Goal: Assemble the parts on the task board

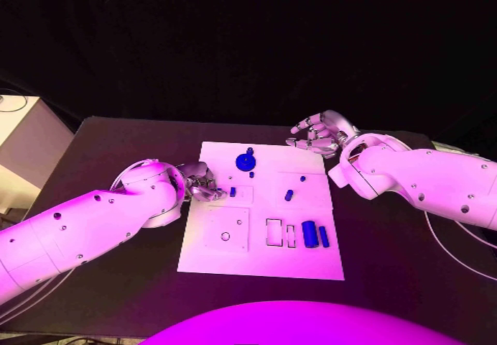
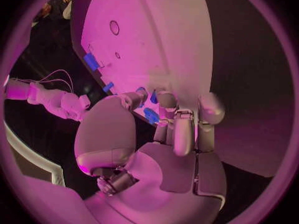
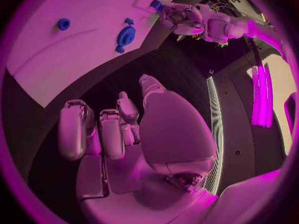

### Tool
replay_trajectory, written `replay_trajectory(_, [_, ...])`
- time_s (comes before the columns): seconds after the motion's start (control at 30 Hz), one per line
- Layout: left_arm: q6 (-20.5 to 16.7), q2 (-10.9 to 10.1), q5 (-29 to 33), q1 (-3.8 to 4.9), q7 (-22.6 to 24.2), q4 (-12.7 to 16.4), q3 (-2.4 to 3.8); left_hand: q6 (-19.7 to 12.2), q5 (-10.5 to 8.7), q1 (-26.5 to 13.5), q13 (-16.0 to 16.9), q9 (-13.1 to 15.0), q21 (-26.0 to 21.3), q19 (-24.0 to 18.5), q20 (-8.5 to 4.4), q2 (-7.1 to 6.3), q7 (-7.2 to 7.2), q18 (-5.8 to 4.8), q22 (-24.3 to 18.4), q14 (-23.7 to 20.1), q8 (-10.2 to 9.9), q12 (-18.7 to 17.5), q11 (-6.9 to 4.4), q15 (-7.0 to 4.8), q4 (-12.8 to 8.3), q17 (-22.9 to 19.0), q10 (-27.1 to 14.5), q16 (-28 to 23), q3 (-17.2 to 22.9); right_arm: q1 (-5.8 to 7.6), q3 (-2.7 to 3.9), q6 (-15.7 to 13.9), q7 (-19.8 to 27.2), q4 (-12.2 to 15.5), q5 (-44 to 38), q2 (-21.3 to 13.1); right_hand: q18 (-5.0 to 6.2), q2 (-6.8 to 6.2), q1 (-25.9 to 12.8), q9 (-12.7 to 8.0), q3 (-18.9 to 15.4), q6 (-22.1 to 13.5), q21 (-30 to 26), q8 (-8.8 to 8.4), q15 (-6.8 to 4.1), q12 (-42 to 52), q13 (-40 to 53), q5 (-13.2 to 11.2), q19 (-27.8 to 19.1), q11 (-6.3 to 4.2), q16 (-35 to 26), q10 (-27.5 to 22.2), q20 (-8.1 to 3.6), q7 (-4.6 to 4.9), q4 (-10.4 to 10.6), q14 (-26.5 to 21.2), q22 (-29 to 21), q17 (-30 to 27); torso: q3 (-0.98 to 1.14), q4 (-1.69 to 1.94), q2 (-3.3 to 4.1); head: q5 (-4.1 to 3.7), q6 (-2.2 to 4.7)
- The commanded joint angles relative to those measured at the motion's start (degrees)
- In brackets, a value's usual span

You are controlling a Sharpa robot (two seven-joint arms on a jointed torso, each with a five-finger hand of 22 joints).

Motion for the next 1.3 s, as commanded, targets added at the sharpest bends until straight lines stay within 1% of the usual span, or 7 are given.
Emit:
replay_trajectory(0.03, [-0.2, 0.0, 0.1, -0.05, -0.2, 0.3, 0.0, 0.3, 0.18, 0.0, 0.0, -0.1, 0.2, 0.3, -0.07, 0.42, 0.03, -0.53, 0.0, 5.0, 0.3, 0.0, 0.03, -0.4, 0.0, 11.3, 0.3, 0.2, -0.3, -0.03, 0.01, 0.7, 0.4, 0.0, -0.5, 0.0, 0.91, -0.09, -0.6, 0.1, 0.3, -0.3, 0.0, 0.22, -0.38, 0.1, 0.1, 0.3, 0.5, 0.01, -0.3, 0.0, -0.52, -0.05, -0.1, 3.1, 4.6, 5.1, 0.0, 0.01, 0.0, 0.03, -0.02])
replay_trajectory(0.43, [-0.2, -0.6, 0.3, -0.05, 0.0, 1.0, 0.12, 0.1, 0.15, -0.3, -0.7, -0.4, -0.1, 0.0, -0.11, -0.01, 0.07, -0.44, -0.5, 4.9, 0.4, -0.4, 0.06, -0.43, 0.1, 11.0, -0.1, 0.1, -2.6, -0.04, 0.01, 0.7, 0.4, 0.0, -0.5, -0.1, 0.91, -0.09, -0.6, 0.1, 0.3, -0.3, 0.0, 0.22, -0.38, 0.1, 0.1, 0.3, 0.5, 0.01, -0.3, 0.0, -0.52, -0.05, -0.1, 3.1, 4.6, 5.1, 0.02, -0.02, -0.01, 0.11, 0.03])
replay_trajectory(0.63, [0.4, -1.4, 1.7, -0.06, 0.1, 2.0, 0.83, -0.8, 0.45, 1.4, -1.9, -1.5, -0.8, -0.8, 0.05, 2.77, 0.35, -0.23, -1.6, 4.5, 0.9, -0.9, 0.23, -0.21, 0.2, 9.8, -1.3, -0.5, -17.1, -0.06, 0.01, 0.7, 0.4, 0.0, -0.6, -0.1, 0.91, -0.09, -0.6, 0.1, 0.3, -0.3, 0.0, 0.22, -0.38, 0.1, 0.1, 0.3, 0.5, 0.01, -0.3, 0.0, -0.52, -0.05, -0.1, 3.1, 4.6, 5.1, 0.01, 0.0, -0.03, 0.08, 0.2])
replay_trajectory(0.93, [1.4, -2.7, 10.6, -0.06, 0.8, 2.9, 4.8, -2.9, 0.59, 3.4, -6.7, -2.2, -3.6, -3.9, 0.57, 4.76, 1.11, 0.63, -6.3, 3.1, 1.0, -3.5, 1.03, 0.39, 0.3, 6.3, -5.1, -2.3, -21.9, -0.16, 0.01, 0.6, 0.4, 0.0, -0.6, -0.1, 0.91, -0.09, -0.6, 0.1, 0.3, -0.3, 0.0, 0.22, -0.38, 0.1, 0.1, 0.3, 0.5, 0.01, -0.3, 0.0, -0.52, -0.05, -0.1, 3.1, 4.6, 5.1, 0.01, 0.01, -0.03, 0.07, 0.55])
replay_trajectory(1.13, [1.4, -2.9, 17.8, -0.02, 2.9, 0.9, 7.61, -7.7, 0.6, 5.0, -8.7, -3.6, -8.4, -9.0, 1.98, 5.68, 3.29, 1.93, -13.4, -0.1, -0.3, -4.6, 3.01, 2.1, 0.2, -0.3, -9.8, -5.7, -22.6, -0.2, 0.01, 0.6, 0.5, -0.3, -0.6, 0.0, 0.94, -0.14, -0.6, 0.1, 0.4, -0.3, -0.2, 0.23, -0.4, 0.0, -0.1, 0.3, 0.4, 0.0, -0.4, 0.0, -0.53, -0.06, -0.1, 3.1, 4.5, 5.0, 0.0, -0.04, -0.03, -0.04, 0.77])
replay_trajectory(1.27, [-1.4, -2.5, 21.4, 0.04, 8.0, -1.0, 8.4, -14.4, 0.77, 8.6, -10.4, -6.3, -17.4, -17.1, 4.38, 7.58, 6.8, 3.27, -23.5, -11.7, -2.6, -6.8, 6.32, 5.06, 0.2, -18.4, -17.7, -16.9, -19.4, -0.21, 0.01, 0.3, 0.8, -0.6, -0.3, 0.1, 0.97, -0.15, -0.6, 0.1, 0.4, -0.3, -0.3, 0.23, -0.4, -0.1, -0.3, 0.3, 0.4, 0.0, -0.4, -0.1, -0.53, -0.06, -0.1, 3.0, 4.4, 4.9, 0.02, -0.06, -0.05, -0.12, 1.07])
replay_trajectory(1.3, [-2.4, -2.3, 21.8, 0.06, 10.4, -1.4, 8.49, -16.2, 0.71, 15.3, -11.7, -8.7, -19.7, -17.3, 5.34, 7.03, 7.95, 3.47, -25.1, -15.2, -4.1, -7.6, 7.52, 5.95, -0.6, -23.9, -20.3, -20.5, -14.0, -0.22, 0.01, 0.1, 1.1, -0.7, -0.1, 0.1, 0.99, -0.15, -0.6, 0.1, 0.4, -0.3, -0.4, 0.24, -0.4, -0.2, -0.3, 0.3, 0.4, 0.0, -0.4, -0.2, -0.53, -0.06, -0.1, 3.0, 4.3, 4.9, 0.03, -0.06, -0.03, -0.13, 1.12])
